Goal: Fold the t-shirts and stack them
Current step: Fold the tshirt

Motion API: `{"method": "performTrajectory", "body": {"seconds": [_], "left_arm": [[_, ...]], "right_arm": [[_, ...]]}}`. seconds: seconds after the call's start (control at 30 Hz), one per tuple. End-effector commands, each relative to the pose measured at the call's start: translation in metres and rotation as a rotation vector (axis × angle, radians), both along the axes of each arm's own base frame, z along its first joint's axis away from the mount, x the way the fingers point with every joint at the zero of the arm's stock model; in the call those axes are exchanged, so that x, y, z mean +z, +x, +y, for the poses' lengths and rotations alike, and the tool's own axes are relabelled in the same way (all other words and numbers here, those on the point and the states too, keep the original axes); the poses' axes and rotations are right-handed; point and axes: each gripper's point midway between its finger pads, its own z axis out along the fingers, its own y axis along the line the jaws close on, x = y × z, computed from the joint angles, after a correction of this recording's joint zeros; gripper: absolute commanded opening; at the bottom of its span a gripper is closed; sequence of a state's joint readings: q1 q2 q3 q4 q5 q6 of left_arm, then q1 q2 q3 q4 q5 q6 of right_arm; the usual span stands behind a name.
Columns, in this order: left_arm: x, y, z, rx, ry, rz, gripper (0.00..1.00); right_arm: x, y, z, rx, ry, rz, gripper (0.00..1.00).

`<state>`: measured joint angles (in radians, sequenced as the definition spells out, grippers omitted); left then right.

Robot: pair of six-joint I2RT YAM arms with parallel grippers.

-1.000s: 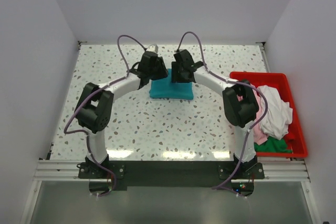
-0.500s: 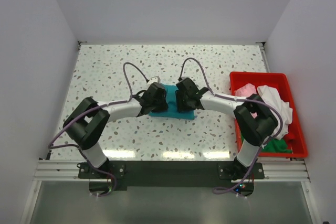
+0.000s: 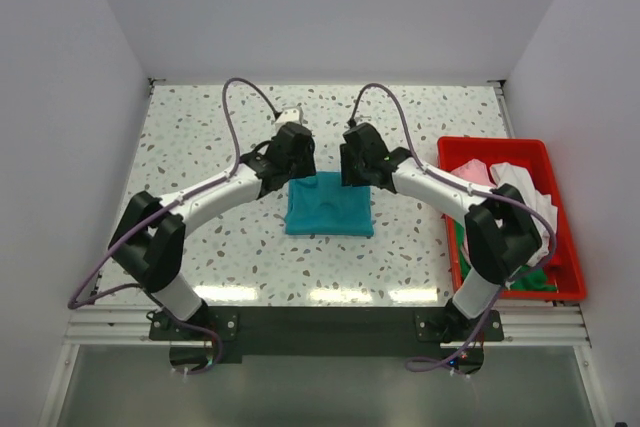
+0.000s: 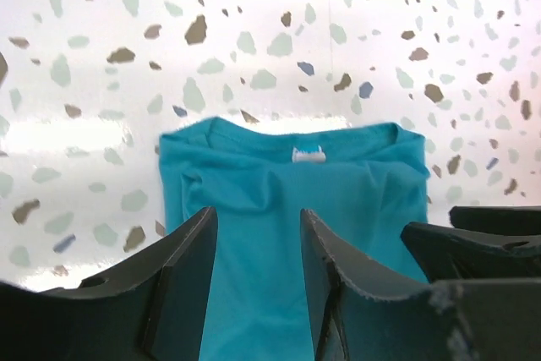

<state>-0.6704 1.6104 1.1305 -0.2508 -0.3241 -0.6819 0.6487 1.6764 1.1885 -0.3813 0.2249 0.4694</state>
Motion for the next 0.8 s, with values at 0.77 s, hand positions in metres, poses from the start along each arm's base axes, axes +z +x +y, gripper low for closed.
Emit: {"method": "performTrajectory", "body": {"seconds": [0.77], "left_arm": [[-0.065,0.030,0.011,-0.177,0.165,0.140,0.46]], "right_arm": [[-0.042,0.058,-0.019,-0.054,-0.012,0.057,0.45]]}}
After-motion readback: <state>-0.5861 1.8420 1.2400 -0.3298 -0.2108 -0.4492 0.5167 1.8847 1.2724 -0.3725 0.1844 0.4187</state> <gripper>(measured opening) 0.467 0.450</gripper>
